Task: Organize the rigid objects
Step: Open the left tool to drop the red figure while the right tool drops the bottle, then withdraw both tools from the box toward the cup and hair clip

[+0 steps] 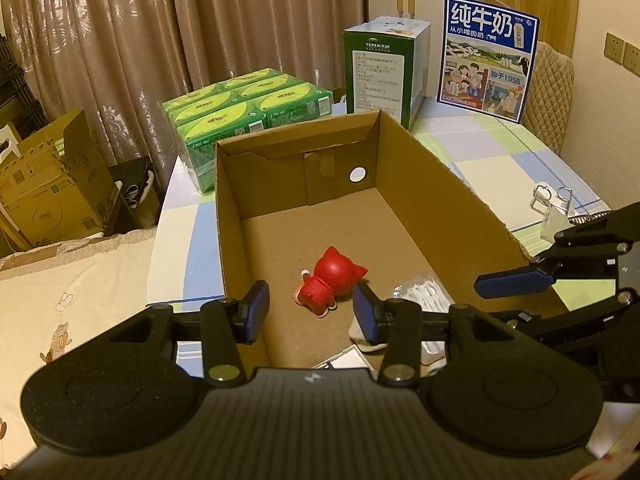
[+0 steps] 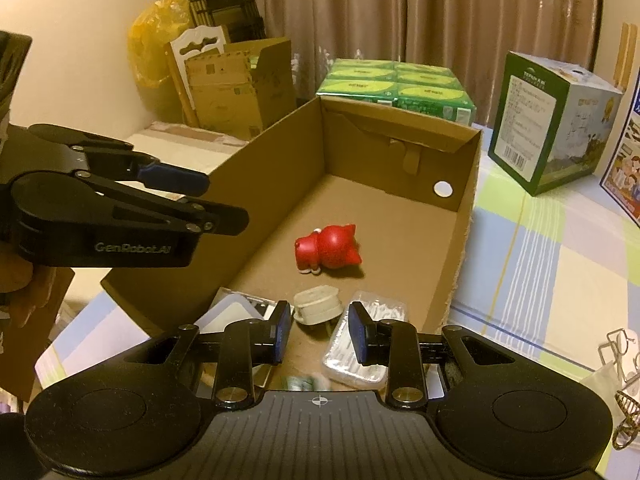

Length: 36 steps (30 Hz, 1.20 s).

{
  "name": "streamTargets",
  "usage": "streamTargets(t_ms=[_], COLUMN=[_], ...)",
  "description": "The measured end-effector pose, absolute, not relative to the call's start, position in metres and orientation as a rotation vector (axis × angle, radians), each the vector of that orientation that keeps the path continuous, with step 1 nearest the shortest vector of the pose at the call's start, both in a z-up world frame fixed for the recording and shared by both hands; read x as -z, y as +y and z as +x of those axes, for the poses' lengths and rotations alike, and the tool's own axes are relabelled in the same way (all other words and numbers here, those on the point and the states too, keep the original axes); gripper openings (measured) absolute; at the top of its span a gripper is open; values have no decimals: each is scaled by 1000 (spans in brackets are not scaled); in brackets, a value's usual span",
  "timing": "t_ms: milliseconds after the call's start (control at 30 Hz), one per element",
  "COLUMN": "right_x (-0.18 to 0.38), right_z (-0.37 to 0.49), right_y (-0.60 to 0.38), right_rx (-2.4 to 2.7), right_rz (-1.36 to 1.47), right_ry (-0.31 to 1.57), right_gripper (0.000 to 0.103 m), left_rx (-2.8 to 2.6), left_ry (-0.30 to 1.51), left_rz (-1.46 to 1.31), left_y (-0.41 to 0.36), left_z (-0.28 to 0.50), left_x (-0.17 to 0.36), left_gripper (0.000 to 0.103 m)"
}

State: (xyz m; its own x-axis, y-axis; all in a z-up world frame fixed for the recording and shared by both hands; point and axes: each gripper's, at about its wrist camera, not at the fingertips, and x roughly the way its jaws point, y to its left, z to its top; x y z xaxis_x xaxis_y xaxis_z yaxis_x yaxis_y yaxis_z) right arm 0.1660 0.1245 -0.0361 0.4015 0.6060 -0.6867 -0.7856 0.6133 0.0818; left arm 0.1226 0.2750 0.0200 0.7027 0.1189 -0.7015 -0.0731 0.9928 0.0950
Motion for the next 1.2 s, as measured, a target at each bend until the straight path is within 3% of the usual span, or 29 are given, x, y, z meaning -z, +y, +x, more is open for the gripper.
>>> streamTargets(t_ms=[567,1200], right_x=[11,-23], right_z=[154,102], right_y=[78,-36], right_rx=[-833,-694], right_rz=[-165,-37], right_ry=[690,649], right_gripper=[29,30], left_rx=[-107,-57], left_ry=[755,705], left_rz=[42,-32], left_y=[258,171], left_z=[105,50], left_x=[-35,-72], left_gripper=[41,45])
